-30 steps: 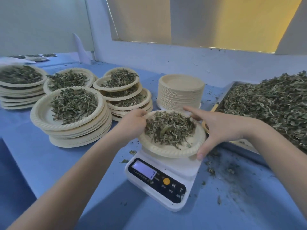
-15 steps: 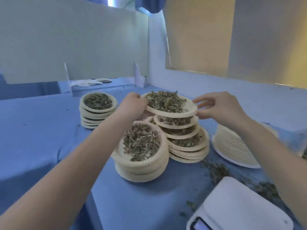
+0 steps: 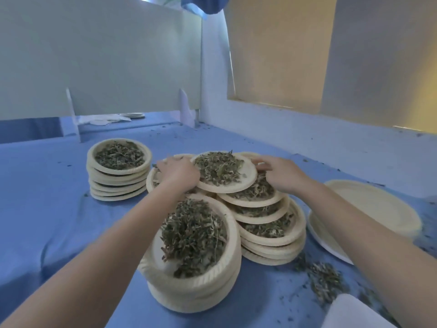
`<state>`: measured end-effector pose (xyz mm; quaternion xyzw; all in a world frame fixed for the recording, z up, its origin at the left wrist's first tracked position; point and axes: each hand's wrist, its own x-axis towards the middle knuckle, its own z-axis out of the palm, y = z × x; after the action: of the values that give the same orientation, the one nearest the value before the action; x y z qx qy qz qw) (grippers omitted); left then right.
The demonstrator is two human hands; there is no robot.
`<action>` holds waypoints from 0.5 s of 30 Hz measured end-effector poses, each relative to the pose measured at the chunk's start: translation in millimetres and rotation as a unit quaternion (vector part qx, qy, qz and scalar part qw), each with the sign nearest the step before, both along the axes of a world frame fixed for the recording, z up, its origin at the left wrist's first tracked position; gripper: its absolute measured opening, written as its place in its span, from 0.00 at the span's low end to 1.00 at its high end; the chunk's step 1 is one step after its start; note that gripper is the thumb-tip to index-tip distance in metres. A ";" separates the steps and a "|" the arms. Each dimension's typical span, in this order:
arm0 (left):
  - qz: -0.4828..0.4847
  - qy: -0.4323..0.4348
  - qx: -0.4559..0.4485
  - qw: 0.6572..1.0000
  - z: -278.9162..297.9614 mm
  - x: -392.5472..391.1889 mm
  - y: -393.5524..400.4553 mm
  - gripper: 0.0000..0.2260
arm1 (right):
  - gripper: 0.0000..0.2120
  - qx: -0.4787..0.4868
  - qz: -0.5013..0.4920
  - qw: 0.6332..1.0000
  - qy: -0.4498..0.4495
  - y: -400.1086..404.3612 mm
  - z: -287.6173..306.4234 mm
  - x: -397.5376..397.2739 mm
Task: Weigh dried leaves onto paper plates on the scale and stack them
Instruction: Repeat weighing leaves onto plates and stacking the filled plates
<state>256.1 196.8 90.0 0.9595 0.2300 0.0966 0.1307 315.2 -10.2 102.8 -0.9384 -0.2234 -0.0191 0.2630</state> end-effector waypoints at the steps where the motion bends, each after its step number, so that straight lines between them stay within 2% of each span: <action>1: 0.010 -0.008 -0.010 1.000 -0.9 0.4 2.2 0.16 | 0.31 -0.008 0.003 1.000 -0.006 -0.4 -0.4 -0.5; 5: 0.011 -0.045 -0.053 0.998 9.6 -1.9 0.0 0.19 | 0.30 -0.019 0.007 1.000 -0.023 -6.4 4.4 -8.2; 8: -0.028 -0.100 -0.091 0.990 26.0 -9.9 -19.9 0.22 | 0.28 -0.020 0.004 0.999 -0.031 -18.6 14.0 -17.1; 12: -0.156 -0.145 -0.088 0.973 48.5 -21.4 -88.6 0.18 | 0.26 0.016 0.006 0.999 -0.034 -52.2 31.0 -32.8; 15: -0.251 -0.116 -0.104 0.955 49.2 -16.5 -155.9 0.17 | 0.24 0.041 -0.013 0.997 -0.057 -89.2 39.3 -44.3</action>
<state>239.5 40.9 139.2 0.9495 -0.0267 0.1469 0.2760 270.9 -99.4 142.1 -0.9271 -0.2247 -0.0849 0.2878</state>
